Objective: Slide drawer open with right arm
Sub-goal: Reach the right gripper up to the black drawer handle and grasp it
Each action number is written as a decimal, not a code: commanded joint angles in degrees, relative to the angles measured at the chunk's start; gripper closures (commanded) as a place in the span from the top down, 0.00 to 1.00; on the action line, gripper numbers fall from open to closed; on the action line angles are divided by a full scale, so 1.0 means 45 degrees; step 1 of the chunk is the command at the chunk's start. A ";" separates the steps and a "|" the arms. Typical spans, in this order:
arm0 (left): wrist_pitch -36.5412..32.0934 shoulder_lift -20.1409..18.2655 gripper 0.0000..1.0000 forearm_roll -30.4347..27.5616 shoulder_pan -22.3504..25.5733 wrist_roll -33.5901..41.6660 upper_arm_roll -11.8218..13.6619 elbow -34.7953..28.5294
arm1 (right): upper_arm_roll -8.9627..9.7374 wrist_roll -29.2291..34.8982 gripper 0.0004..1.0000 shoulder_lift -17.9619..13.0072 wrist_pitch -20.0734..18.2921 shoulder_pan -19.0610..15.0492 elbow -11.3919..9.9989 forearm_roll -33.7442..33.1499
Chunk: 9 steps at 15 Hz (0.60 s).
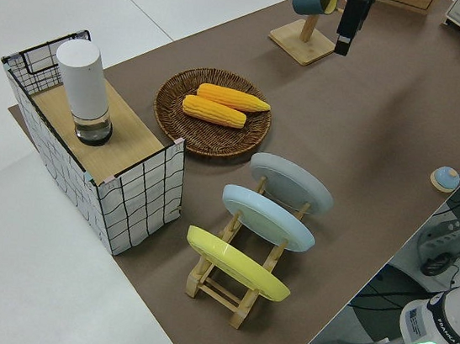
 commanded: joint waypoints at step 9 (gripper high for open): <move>-0.0027 -0.0108 0.99 -0.0047 -0.0053 0.0123 0.0064 0.0004 | 0.0029 0.1603 0.99 0.1355 -0.0495 0.1126 -0.1911 -0.6028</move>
